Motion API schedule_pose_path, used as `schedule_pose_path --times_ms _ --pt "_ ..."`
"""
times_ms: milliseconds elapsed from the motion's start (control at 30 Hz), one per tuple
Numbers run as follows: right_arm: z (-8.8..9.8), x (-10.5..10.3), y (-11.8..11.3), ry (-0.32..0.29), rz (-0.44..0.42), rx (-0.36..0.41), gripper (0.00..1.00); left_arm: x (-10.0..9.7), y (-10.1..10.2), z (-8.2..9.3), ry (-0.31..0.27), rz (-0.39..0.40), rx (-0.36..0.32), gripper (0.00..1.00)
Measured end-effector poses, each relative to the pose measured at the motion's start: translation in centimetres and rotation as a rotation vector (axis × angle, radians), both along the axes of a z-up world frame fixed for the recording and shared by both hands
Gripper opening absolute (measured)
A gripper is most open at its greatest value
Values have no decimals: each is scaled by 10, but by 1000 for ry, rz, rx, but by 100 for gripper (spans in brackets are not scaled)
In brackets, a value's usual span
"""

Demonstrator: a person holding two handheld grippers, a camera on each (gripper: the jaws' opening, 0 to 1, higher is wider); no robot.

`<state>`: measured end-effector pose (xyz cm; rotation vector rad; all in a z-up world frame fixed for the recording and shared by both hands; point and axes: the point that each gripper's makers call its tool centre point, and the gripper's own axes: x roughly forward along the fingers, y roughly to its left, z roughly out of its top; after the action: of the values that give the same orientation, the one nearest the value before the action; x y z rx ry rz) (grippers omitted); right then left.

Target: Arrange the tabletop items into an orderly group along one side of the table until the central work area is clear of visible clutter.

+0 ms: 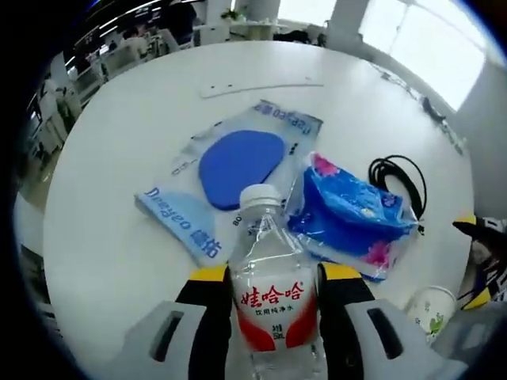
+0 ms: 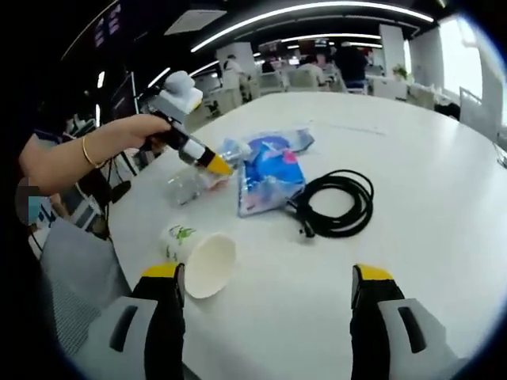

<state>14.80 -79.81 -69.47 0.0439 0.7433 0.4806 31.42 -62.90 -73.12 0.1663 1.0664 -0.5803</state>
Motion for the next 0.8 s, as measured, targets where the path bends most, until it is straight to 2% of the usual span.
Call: schedule_pose_path --times_ms 133,267,367,433,567,800 --pt "1 0 0 0 -2 0 85 0 2 1 16 27 -10 39" --pt "1 -2 -2 2 -3 -8 85 -1 4 2 27 48 -49 38" --pt "2 -2 -3 -1 -7 -10 85 -2 6 5 17 55 -62 38" --pt "2 -2 -3 -2 -7 -8 84 0 6 10 -18 50 -69 38" --pt "5 -1 -1 -7 -1 -6 84 -2 9 15 -41 58 -79 37" --pt "15 1 5 -36 10 8 84 -2 16 36 -109 89 -118 37"
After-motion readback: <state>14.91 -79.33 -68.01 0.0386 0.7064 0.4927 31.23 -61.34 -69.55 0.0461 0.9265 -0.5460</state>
